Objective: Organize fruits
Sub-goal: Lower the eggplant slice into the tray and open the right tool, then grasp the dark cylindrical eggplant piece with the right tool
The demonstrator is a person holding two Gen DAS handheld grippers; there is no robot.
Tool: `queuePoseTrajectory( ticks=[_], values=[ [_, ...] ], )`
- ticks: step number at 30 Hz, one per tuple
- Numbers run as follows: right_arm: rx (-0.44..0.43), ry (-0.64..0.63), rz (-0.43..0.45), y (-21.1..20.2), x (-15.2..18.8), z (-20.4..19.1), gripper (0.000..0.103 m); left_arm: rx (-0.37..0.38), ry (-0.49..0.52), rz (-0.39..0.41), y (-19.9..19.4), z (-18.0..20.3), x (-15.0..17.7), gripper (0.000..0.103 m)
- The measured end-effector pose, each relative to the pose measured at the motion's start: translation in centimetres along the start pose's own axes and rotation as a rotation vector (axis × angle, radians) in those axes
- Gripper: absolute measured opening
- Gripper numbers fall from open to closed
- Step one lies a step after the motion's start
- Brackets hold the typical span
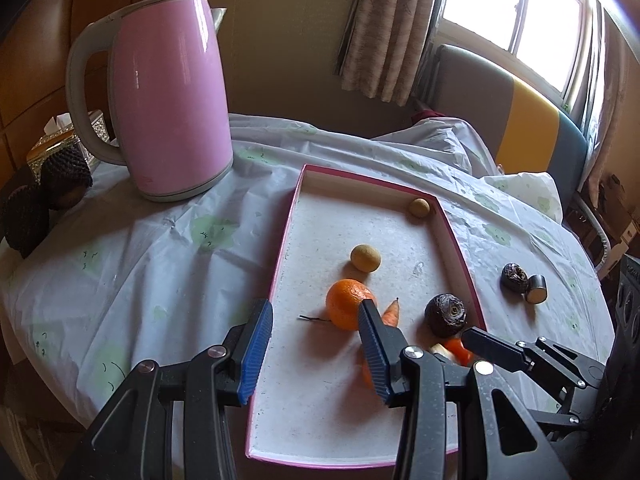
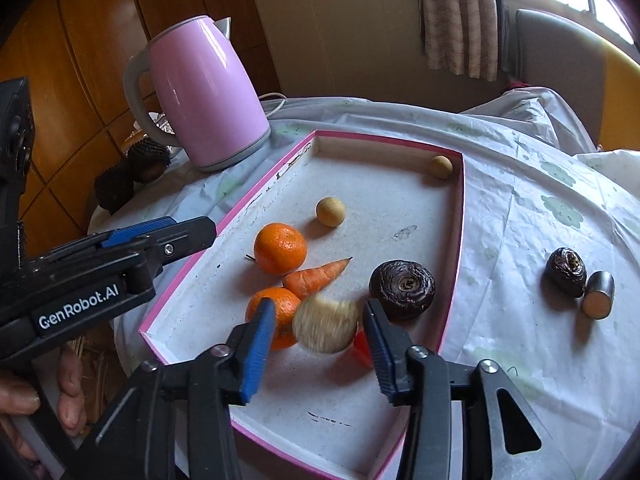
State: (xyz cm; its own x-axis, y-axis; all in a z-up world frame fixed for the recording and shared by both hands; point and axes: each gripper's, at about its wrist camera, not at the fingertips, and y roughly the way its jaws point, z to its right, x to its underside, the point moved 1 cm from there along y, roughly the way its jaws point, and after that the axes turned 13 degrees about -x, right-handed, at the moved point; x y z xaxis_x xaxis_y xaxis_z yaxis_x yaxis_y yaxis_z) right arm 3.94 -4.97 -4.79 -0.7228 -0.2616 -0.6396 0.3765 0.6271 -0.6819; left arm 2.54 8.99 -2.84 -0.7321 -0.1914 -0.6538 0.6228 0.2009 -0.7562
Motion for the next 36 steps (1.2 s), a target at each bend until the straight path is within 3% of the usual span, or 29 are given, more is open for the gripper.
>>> queuePoseTrajectory(
  ticks=[9,22,30,36],
  values=[
    [0.046,0.061,0.083,-2.9,0.3,1.4,0.048,0.040,0.017,-0.016,-0.3,1.2,0.3,0.045],
    [0.134,0.155,0.148,-6.1,1.6,5.2,0.048,0.029,0.094,0.001,-0.8,3.4,0.7,0.045],
    [0.213,0.220,0.184,-8.2,2.5,8.4,0.048,0.055,0.138,0.000,-1.0,5.1,1.0,0.045],
    [0.307,0.305,0.209,-9.9,3.5,12.2,0.048,0.114,0.156,-0.014,-1.0,6.5,0.9,0.045]
  ],
)
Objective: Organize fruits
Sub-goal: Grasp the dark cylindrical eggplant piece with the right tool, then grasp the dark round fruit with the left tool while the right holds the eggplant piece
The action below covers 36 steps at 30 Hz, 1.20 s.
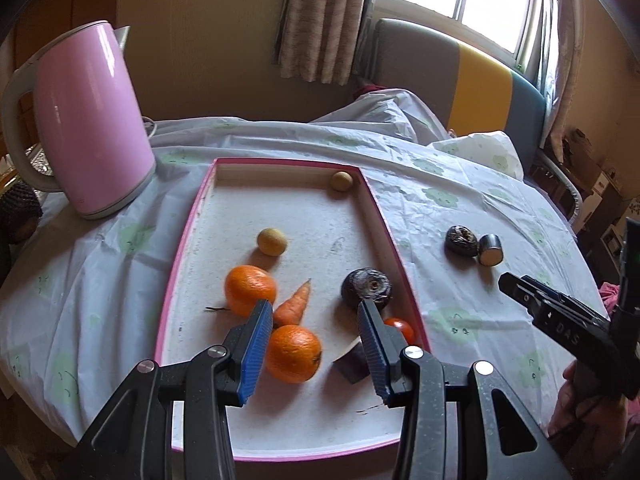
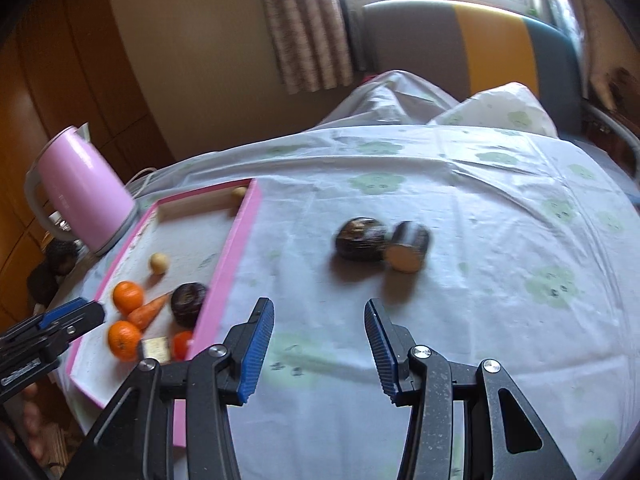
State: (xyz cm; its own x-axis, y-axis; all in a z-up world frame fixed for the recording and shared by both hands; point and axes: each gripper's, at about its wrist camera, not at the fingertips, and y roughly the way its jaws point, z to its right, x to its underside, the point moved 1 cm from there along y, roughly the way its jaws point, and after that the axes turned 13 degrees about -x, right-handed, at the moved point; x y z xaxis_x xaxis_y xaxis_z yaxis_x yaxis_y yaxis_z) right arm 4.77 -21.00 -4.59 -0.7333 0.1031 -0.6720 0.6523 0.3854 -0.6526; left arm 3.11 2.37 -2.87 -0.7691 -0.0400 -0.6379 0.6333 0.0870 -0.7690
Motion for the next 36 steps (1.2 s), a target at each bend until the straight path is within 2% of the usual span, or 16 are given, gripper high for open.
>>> queuePoseTrajectory(
  ticks=[5,10,15,18,19,20,26,28,32,36],
  values=[
    [0.081,0.029,0.007,0.4,-1.1,3.2,0.048,0.025,0.010,-0.013,0.4,1.0,-0.4,0.045],
    [0.095,0.022,-0.016,2.2,-2.5,4.8,0.048,0.035,0.025,-0.017,0.6,1.8,-1.1,0.045],
    [0.048,0.112,-0.005,3.8,-3.8,6.2,0.048,0.049,0.044,-0.019,0.9,3.0,-1.6,0.045],
    [0.028,0.141,-0.031,5.2,-4.1,6.8,0.048,0.062,0.061,-0.021,1.0,3.9,-2.0,0.045],
    [0.021,0.147,-0.048,5.7,-4.0,7.0,0.047,0.070,0.068,-0.022,1.1,4.3,-2.1,0.045],
    [-0.002,0.157,-0.051,5.9,-3.9,7.1,0.040,0.079,0.074,-0.023,1.2,4.7,-2.3,0.045],
    [0.021,0.137,-0.052,4.7,-3.3,7.4,0.039,0.131,0.111,-0.031,1.6,7.4,-3.4,0.045],
    [0.054,0.123,-0.052,4.1,-3.0,7.7,0.039,0.141,0.129,-0.041,2.0,8.5,-3.8,0.045],
    [0.121,0.098,-0.052,2.8,-2.5,8.3,0.039,0.175,0.143,-0.085,3.3,10.8,-4.3,0.045],
    [0.154,0.065,-0.052,1.8,-2.1,8.9,0.039,0.207,0.145,-0.137,4.9,13.0,-4.4,0.045]
  ],
)
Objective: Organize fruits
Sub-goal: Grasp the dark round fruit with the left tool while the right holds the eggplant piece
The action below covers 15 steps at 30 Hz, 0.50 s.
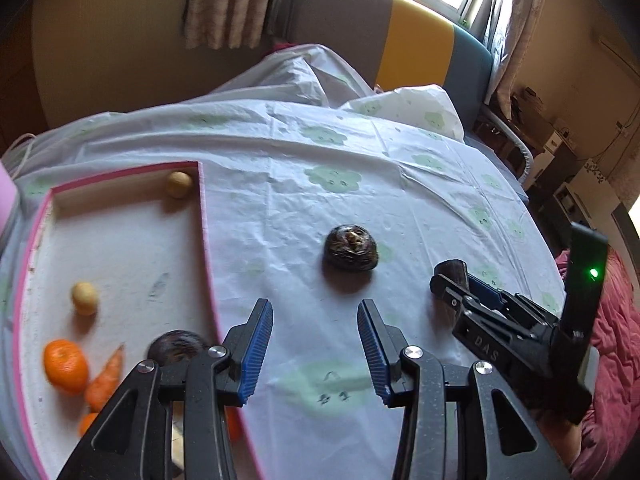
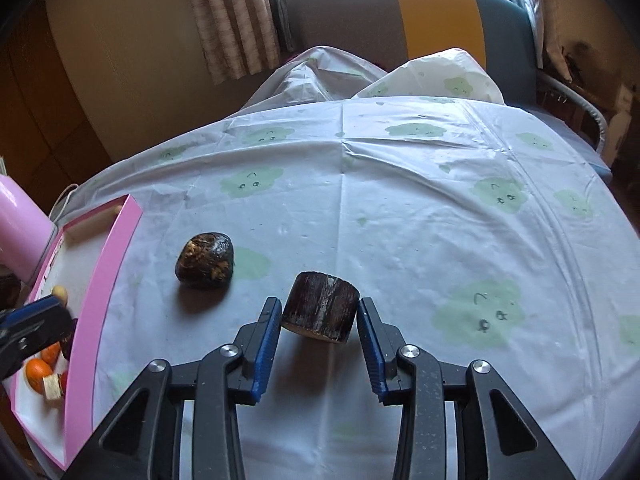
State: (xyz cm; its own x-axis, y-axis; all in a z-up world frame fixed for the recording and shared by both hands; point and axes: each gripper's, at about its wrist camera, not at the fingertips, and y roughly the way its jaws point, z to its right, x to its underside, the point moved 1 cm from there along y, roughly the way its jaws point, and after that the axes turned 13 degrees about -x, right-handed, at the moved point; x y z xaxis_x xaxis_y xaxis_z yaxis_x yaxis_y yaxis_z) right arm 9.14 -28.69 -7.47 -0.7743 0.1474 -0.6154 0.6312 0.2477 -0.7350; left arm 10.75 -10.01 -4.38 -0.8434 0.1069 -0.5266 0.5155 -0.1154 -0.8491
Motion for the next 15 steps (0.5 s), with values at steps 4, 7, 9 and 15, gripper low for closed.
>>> queuePoseTrajectory(
  ticks=[4,7,9,15],
  values=[
    [0.011,0.002,0.005,-0.5,0.4,0.8,0.039,-0.003,0.027,-0.013,1.4,2.0,-0.8,0.045],
    [0.003,0.001,0.011,-0.6,0.5,1.0,0.039,-0.002,0.034,-0.026,2.4,3.1,-1.7,0.045],
    [-0.002,-0.003,0.014,-0.6,0.5,1.0,0.039,-0.008,0.036,-0.032,3.0,3.7,-2.2,0.045],
    [-0.017,-0.017,0.027,-0.4,0.7,1.1,0.039,-0.028,0.050,-0.045,5.0,5.1,-3.5,0.045]
  ],
)
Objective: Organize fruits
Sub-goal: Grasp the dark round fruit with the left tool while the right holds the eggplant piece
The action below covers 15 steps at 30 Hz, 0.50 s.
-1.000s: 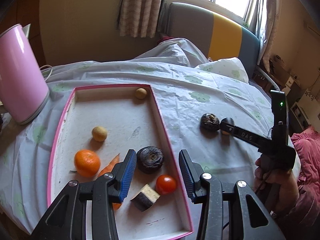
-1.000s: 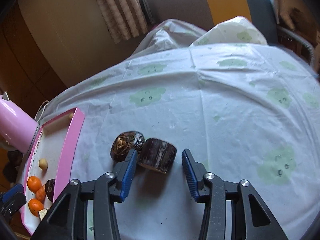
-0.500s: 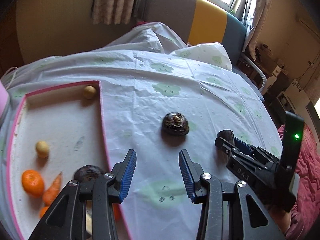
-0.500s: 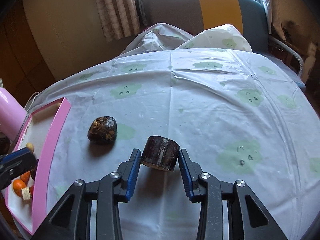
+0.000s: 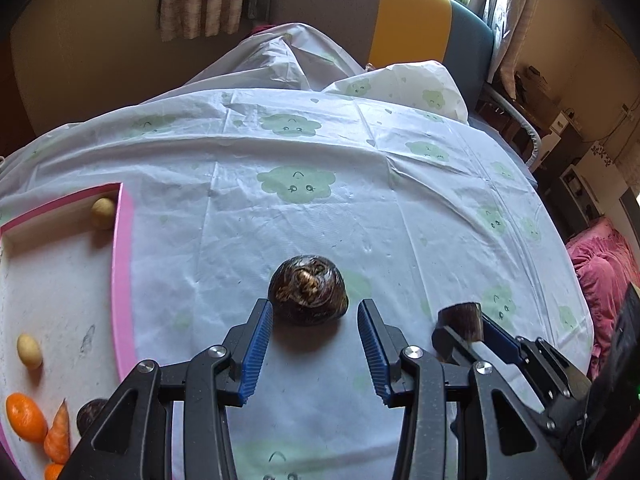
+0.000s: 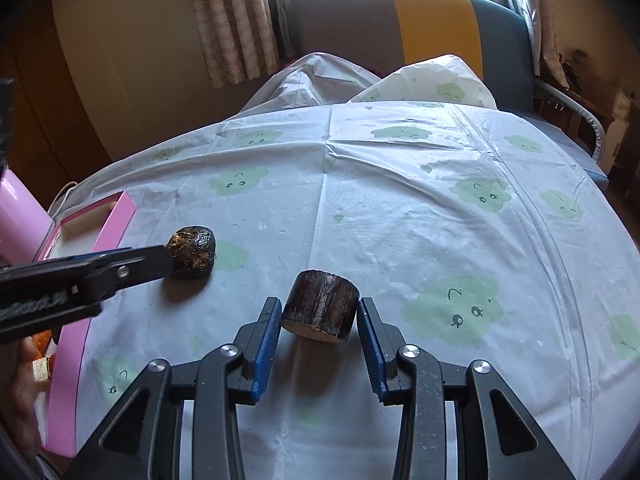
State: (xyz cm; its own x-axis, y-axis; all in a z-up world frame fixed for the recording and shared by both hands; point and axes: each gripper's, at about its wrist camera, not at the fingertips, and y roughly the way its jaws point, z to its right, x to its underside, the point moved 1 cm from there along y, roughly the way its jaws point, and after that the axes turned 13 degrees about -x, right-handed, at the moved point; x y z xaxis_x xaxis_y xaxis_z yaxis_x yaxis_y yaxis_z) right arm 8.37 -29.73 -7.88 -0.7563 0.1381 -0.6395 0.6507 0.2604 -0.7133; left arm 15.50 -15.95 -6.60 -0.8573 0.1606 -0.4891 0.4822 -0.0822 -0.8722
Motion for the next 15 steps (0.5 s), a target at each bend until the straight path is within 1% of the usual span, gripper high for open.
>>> queuePoseTrajectory(
  ticks=[2,5,8,9,10,12,15],
  values=[
    [-0.002,-0.012,0.006,0.0,0.1,-0.1,0.039,-0.008,0.008,-0.009,0.7,0.4,-0.3,0.046],
    [-0.003,-0.018,0.012,0.0,0.2,-0.1,0.039,-0.028,0.007,-0.010,1.5,0.7,-0.7,0.053],
    [-0.008,-0.014,0.014,-0.1,0.2,0.0,0.039,-0.053,0.004,0.001,2.3,0.7,-1.0,0.053],
    [-0.012,-0.013,0.015,-0.1,0.2,0.0,0.039,-0.060,0.003,-0.009,2.6,0.7,-0.9,0.051],
    [-0.014,-0.011,0.016,-0.1,0.2,0.1,0.039,-0.047,0.001,-0.027,3.1,0.7,-0.8,0.051],
    [-0.017,-0.008,0.015,-0.1,0.3,0.1,0.039,-0.045,0.009,-0.006,3.0,0.7,-0.5,0.050],
    [-0.017,-0.007,0.014,-0.1,0.3,0.2,0.039,-0.052,0.016,-0.005,2.7,0.6,-0.1,0.050]
  ],
)
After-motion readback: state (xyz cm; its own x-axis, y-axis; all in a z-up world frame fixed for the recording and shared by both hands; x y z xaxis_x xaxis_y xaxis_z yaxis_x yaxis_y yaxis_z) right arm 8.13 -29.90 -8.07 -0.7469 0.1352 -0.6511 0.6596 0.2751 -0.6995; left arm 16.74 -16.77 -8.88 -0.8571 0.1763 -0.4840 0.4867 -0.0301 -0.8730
